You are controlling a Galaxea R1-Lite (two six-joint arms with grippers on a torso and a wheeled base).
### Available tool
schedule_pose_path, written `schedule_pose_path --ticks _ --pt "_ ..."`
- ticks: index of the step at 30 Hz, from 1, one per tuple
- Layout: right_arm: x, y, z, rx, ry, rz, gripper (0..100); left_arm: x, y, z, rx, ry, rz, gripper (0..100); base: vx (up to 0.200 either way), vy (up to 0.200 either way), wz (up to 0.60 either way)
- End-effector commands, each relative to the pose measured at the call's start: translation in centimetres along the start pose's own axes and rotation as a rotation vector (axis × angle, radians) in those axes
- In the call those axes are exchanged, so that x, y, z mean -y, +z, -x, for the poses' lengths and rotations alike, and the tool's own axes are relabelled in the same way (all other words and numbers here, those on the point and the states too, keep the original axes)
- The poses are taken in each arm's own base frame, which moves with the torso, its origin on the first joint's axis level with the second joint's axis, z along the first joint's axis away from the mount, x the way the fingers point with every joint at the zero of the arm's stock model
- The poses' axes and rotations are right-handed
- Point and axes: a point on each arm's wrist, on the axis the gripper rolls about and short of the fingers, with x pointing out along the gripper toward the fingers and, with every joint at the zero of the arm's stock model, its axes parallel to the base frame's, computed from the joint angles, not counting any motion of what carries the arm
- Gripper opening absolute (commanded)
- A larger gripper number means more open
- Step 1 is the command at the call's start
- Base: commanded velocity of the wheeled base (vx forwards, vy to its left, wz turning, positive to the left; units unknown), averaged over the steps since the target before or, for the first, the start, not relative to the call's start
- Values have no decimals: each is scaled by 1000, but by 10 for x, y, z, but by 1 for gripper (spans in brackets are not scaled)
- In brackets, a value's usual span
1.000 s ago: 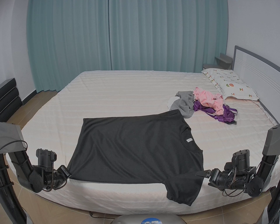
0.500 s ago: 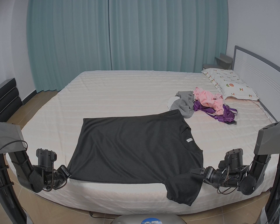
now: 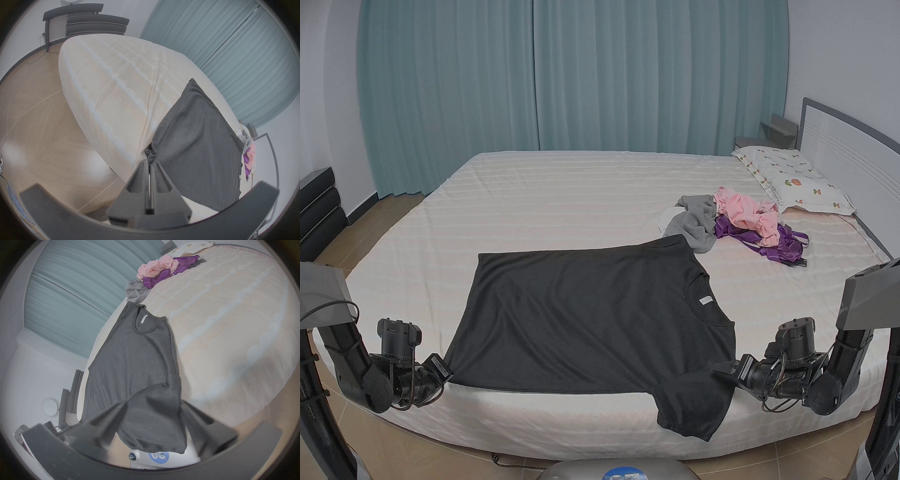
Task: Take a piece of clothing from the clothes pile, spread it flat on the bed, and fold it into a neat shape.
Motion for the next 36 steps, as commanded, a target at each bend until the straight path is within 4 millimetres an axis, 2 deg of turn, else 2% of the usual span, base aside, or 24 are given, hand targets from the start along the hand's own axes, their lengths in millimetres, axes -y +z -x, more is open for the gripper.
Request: schedule_pose_path --ticks 1,10,36 --pt "4 -1 1 -5 -14 -5 0 0 0 0 -1 1 0 0 0 0 0" --pt "18 1 14 2 -58 8 0 -1 -1 0 -5 3 0 0 0 0 0" --pt "30 -6 36 -21 -99 58 0 -6 0 0 -8 20 -20 0 0 0 0"
